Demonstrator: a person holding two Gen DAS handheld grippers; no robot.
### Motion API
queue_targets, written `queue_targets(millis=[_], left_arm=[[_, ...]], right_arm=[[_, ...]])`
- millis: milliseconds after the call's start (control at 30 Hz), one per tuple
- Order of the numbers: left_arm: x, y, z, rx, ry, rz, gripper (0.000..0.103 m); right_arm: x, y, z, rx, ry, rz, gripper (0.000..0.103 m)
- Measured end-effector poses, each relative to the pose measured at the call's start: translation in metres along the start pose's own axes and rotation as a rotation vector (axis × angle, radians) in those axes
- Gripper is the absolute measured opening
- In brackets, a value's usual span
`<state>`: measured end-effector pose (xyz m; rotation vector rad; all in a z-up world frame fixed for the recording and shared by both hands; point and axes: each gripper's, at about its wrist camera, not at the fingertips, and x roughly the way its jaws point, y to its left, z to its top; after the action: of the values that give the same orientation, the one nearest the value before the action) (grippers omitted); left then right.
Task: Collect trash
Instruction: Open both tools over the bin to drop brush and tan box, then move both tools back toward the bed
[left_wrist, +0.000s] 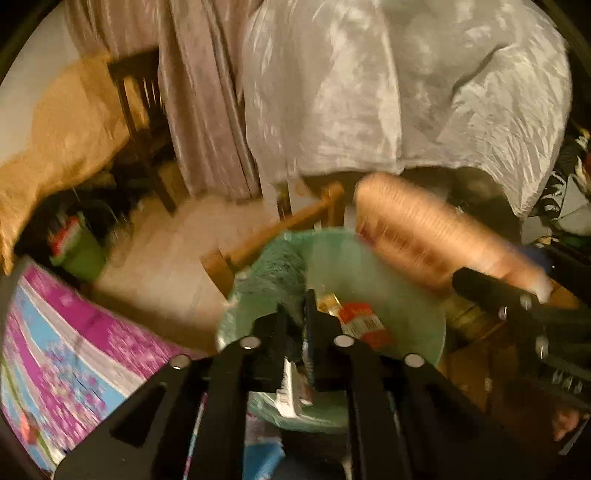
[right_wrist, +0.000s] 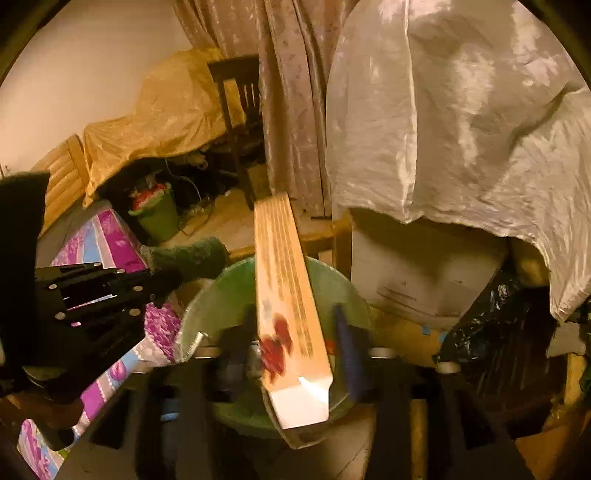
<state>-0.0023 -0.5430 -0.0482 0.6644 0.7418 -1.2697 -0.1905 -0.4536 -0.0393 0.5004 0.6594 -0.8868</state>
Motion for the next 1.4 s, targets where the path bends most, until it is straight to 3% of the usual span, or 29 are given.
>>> queue_targets(millis=[67, 200, 467, 833, 933, 1167, 1267, 1400], left_arm=[[0.006, 0.010, -0.001, -0.049, 0.022, -0.037, 0.019], [0.012, 0.026, -0.005, -0.122, 0.047, -0.090, 0.019], [0.010, 0.028, -0.006, -0.143, 0.031, -0.103, 0.019], [-0.014, 0.060, -0.008, -0.265, -0.077, -0.096, 0.019], [-0.025, 0.071, -0.012, -0.309, -0.122, -0.061, 0.019], [-0.065, 0.086, -0.033, -0.324, -0.242, 0.110, 0.020], [-0.080, 0.098, -0.046, -0.348, -0.274, 0.187, 0.036], [-0.097, 0.117, -0.070, -0.383, -0.293, 0.273, 0.041]], right_arm=[[0.001, -0.001, -0.001, 0.001, -0.002, -0.001, 0.063], [0.001, -0.008, -0.001, 0.015, -0.008, -0.010, 0.063], [0.001, -0.010, 0.000, 0.022, -0.016, -0.016, 0.063], [-0.016, 0.002, 0.001, 0.042, -0.128, -0.003, 0.063], [-0.028, 0.012, 0.001, 0.020, -0.200, -0.020, 0.063], [-0.048, 0.048, -0.003, -0.055, -0.325, -0.010, 0.063], [-0.055, 0.069, -0.006, -0.094, -0.370, -0.007, 0.063], [-0.061, 0.103, -0.011, -0.150, -0.414, 0.016, 0.066]])
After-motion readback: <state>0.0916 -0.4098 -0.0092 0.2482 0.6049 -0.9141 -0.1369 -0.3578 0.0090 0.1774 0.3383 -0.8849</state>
